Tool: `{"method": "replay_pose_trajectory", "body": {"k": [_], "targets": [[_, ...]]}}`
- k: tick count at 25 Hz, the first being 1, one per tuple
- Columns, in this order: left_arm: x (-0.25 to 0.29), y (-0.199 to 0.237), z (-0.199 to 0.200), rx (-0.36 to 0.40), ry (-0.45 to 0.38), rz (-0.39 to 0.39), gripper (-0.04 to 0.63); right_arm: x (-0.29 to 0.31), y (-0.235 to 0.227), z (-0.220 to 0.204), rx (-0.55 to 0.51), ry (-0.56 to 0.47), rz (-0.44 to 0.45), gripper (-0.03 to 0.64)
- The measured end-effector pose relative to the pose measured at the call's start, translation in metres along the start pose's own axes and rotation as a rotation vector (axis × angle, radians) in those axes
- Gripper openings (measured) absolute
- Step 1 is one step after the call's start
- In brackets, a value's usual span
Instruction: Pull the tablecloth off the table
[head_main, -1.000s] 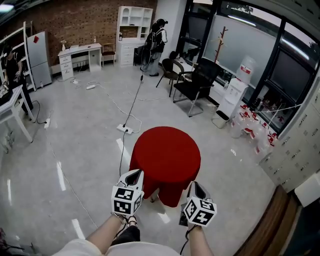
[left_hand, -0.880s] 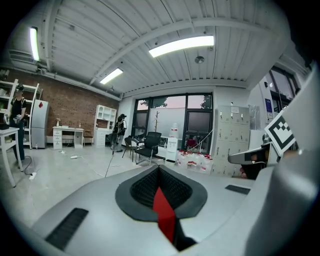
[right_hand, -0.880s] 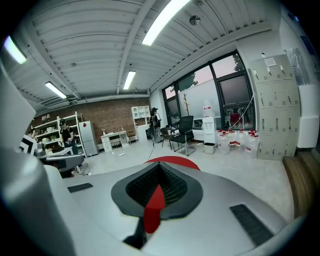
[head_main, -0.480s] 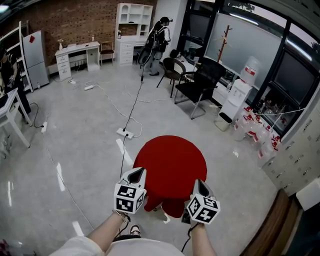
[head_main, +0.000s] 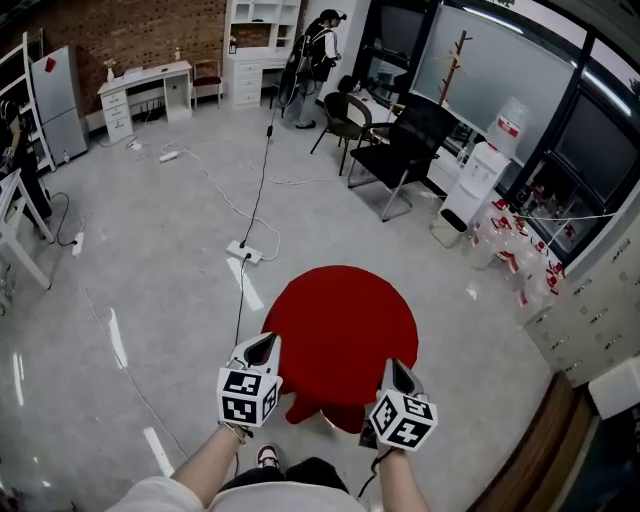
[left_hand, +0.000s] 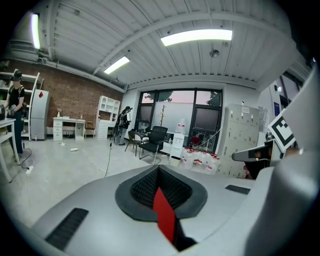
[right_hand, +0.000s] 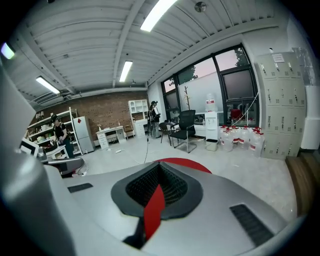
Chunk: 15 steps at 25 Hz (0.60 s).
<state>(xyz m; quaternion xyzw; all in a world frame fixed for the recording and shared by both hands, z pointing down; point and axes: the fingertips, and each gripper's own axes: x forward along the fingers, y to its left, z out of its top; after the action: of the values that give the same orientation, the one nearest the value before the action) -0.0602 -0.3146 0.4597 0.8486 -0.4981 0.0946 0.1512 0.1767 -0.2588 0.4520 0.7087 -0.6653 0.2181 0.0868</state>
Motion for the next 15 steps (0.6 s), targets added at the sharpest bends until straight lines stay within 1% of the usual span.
{"method": "replay_pose_trajectory", "body": {"k": [4, 7, 11, 15], "targets": [[0.001, -0.005, -0.034, -0.041, 0.077, 0.028, 0.017, 0.018, -0.015, -0.015, 0.009, 0.061, 0.002, 0.025], [0.0, -0.002, -0.039, -0.052, 0.092, 0.064, 0.017, 0.035, -0.015, -0.009, 0.01, 0.082, 0.039, 0.025], [-0.004, 0.018, -0.045, -0.074, 0.093, 0.128, 0.015, 0.049, -0.002, 0.0, -0.047, 0.083, 0.097, 0.025], [-0.007, 0.03, -0.074, -0.092, 0.136, 0.163, 0.017, 0.067, 0.001, -0.022, -0.07, 0.143, 0.123, 0.025]]}}
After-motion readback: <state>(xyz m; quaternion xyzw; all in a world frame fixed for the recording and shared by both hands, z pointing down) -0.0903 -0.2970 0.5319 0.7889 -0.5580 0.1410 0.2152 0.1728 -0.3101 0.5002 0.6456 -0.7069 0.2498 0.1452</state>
